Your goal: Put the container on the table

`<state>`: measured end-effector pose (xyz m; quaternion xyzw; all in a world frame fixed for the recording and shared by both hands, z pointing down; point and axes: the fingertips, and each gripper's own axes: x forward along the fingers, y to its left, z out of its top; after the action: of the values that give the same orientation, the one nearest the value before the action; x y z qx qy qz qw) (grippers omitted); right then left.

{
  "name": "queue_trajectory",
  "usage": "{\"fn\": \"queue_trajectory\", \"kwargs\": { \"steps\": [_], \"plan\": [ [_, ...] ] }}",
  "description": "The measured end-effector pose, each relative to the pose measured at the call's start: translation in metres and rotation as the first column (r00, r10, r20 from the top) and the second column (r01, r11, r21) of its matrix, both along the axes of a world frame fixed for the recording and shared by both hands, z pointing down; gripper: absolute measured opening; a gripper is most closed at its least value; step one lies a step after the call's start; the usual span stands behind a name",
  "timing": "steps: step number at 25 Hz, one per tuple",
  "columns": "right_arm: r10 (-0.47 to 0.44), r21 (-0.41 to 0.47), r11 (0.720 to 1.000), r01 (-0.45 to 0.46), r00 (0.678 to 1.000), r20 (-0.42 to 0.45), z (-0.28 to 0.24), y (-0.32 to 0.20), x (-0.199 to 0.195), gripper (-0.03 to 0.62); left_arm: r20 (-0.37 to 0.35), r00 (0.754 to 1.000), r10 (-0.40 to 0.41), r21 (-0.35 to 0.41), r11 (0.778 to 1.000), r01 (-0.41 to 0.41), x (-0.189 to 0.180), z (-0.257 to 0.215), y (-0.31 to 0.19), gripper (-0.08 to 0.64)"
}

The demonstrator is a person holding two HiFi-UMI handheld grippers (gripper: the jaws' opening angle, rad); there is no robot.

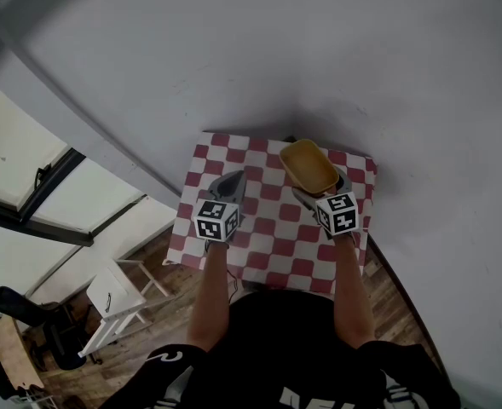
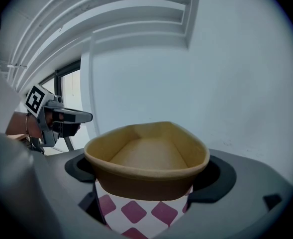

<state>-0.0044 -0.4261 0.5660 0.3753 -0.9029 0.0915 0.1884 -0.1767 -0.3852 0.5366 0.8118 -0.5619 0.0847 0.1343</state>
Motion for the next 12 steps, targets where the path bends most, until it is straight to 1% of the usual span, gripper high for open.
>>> {"fn": "queue_trajectory", "kwargs": {
  "steps": [12],
  "plan": [
    [-0.003,-0.005,1.0,0.003,1.0,0.012,-0.002,-0.0013,0.0011,0.558,-0.001,1.0,0.003,-0.005,1.0,-0.003,0.0042,0.0016,-0.0006,0.025]
  ]
}}
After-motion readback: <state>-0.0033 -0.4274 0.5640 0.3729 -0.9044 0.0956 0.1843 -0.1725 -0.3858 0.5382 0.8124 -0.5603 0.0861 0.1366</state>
